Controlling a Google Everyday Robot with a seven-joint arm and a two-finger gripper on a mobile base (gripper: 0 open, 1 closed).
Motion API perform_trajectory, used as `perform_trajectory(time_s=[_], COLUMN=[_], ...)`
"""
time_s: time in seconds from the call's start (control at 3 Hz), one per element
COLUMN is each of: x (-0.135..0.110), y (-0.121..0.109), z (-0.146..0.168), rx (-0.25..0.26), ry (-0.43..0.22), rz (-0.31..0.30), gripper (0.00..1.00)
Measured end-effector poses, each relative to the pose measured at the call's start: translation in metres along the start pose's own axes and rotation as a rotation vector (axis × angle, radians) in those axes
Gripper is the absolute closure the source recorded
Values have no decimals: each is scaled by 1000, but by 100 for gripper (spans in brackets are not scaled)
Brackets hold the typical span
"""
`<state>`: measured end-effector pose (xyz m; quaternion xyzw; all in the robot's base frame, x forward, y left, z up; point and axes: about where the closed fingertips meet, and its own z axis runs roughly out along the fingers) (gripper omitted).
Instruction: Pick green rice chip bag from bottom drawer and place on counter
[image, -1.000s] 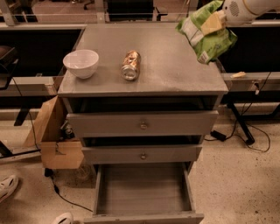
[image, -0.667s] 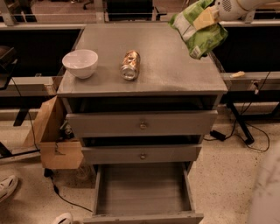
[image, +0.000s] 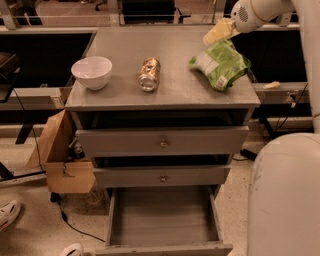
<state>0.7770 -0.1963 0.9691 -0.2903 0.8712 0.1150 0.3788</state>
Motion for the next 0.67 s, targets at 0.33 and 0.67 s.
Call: perform_trajectory(time_s=[0.33, 0.67], x=[11, 12], y=[-9, -9], z=[14, 15], rx=[-21, -22], ry=[-5, -5], rz=[48, 49], gripper=[0, 0])
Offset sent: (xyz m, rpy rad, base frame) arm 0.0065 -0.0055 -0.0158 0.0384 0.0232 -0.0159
